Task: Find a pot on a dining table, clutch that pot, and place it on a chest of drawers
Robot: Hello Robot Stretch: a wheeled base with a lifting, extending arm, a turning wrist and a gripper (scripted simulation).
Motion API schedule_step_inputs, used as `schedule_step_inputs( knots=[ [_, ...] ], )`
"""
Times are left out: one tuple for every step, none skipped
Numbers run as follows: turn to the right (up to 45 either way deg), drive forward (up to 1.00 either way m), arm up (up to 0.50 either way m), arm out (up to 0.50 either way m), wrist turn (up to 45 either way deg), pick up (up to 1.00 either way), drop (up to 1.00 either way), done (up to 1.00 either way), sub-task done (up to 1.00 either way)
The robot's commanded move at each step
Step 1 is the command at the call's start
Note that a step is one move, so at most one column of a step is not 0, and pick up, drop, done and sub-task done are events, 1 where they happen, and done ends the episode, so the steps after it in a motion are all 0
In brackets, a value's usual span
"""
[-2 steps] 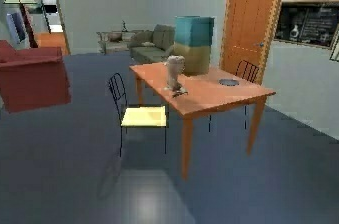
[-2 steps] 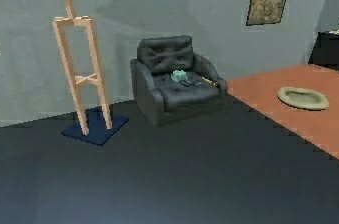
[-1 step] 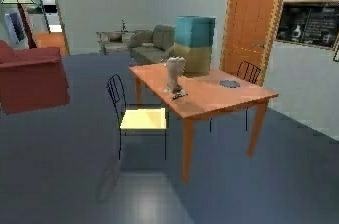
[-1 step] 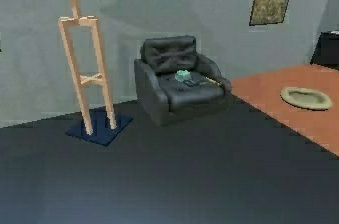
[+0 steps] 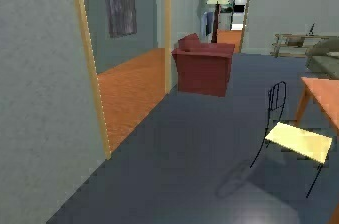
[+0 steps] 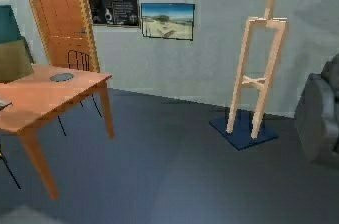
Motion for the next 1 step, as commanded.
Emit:
schedule_step_inputs(
  knots=[
    [0.0,1.0,0.0,0.0,0.0,0.0,0.0,0.0,0.0]
  ],
)
